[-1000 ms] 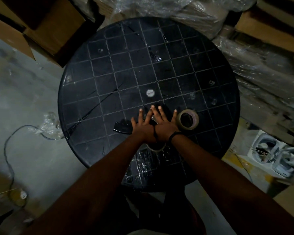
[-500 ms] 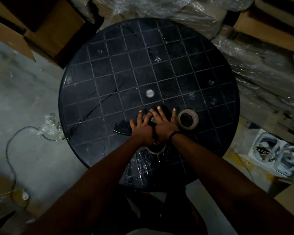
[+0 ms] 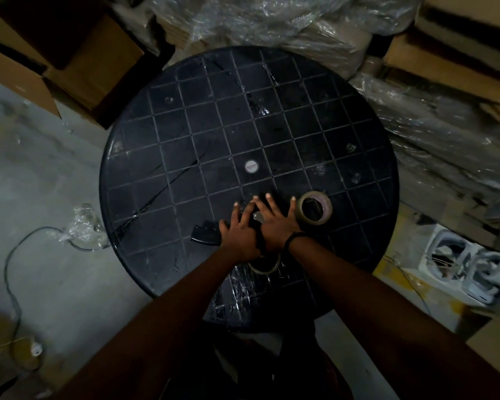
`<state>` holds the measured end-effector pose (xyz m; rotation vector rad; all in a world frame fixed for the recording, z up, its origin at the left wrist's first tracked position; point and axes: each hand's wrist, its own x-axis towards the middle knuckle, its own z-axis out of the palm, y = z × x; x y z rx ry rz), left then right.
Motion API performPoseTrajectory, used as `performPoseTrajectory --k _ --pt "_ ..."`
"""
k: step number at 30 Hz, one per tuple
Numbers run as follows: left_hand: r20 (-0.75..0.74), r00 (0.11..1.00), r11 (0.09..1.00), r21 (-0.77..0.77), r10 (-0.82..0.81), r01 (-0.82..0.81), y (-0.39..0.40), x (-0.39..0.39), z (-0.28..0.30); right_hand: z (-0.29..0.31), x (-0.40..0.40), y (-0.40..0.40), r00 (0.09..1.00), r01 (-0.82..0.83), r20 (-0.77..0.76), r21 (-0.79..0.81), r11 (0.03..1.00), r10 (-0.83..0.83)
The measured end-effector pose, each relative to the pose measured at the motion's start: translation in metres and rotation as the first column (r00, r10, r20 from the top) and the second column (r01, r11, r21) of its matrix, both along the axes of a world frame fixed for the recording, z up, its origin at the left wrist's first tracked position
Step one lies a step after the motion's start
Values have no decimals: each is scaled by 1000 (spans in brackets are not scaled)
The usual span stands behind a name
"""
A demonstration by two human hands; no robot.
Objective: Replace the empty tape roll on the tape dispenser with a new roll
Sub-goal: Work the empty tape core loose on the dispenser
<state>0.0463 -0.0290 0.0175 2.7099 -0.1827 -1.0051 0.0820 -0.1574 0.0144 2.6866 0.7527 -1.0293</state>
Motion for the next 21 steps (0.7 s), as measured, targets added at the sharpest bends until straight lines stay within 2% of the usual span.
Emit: performPoseTrajectory --k 5,10,21 --pt "-7 1000 1000 6 3 -3 -4 -11 -3 -2 -13 -3 998 -37 56 -25 999 39" --pt "-31 999 1000 26 -7 8 -4 -12 -4 1 -17 0 1000 8 -7 9 1000 -8" --pt "16 993 993 31 115 -115 -8 -19 -13 -4 -14 -5 988 -152 4 -23 988 152"
